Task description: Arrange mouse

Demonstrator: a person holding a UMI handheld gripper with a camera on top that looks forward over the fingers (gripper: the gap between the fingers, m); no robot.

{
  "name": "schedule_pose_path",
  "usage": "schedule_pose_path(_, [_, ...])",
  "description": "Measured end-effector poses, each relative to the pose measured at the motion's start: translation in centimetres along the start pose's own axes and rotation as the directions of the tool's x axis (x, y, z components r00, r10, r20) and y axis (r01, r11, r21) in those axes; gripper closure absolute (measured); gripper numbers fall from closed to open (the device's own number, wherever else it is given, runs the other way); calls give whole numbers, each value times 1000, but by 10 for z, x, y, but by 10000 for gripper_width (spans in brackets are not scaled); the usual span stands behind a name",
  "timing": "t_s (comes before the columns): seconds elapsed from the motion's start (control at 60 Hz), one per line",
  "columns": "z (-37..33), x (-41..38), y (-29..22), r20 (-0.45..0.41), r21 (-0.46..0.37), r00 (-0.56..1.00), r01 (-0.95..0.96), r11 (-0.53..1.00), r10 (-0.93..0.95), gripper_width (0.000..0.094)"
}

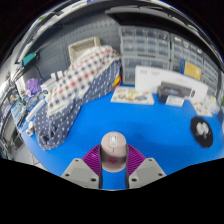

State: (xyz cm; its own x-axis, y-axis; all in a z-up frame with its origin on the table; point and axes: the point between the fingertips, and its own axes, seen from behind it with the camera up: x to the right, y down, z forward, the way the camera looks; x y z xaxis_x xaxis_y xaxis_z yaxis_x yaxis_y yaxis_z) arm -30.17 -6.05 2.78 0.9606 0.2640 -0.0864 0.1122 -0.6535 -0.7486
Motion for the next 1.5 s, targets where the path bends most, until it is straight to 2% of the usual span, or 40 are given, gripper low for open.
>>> schedule_pose_path(0.1, [-41, 53, -65, 2, 103, 999, 44, 994, -45, 640])
schedule_pose_path(0.25, [-103, 156, -159, -45, 265, 997, 66, 962, -56, 639])
schedule_pose_path(0.333, [-133, 227, -194, -104, 315, 993, 81, 946, -51, 638])
schedule_pose_path(0.417, [-144, 295, -206, -161, 336, 987, 73, 939, -19, 638])
schedule_pose_path(0.55, [-124, 387, -187, -222, 286, 974, 22, 958, 44, 639])
schedule_pose_path(0.65, [-88, 424, -149, -218, 208, 973, -30, 978, 76, 640])
schedule_pose_path(0.85, [-20, 442, -65, -188, 35, 978, -84, 996, 89, 625])
schedule_pose_path(0.967, [7, 437, -27, -155, -21, 982, -116, 993, 111, 623])
schedule_pose_path(0.983, [9, 436, -22, -152, -31, 982, -115, 993, 109, 584])
schedule_pose_path(1.017, [15, 434, -14, -146, -52, 984, -114, 992, 105, 597])
schedule_pose_path(1.067, [17, 434, -13, -150, -26, 983, -111, 993, 106, 599])
schedule_pose_path(1.2, [17, 435, -12, -155, -30, 984, -96, 995, 90, 563])
schedule_pose_path(1.367, [17, 435, -11, -174, -60, 981, -101, 993, 89, 460])
schedule_pose_path(1.383, [17, 435, -11, -174, -65, 981, -99, 993, 86, 431])
schedule_pose_path(1.433, [13, 437, -9, -194, -99, 979, -88, 991, 68, 263])
schedule_pose_path(1.5, [3, 438, -18, -222, -103, 975, -59, 993, 35, 183])
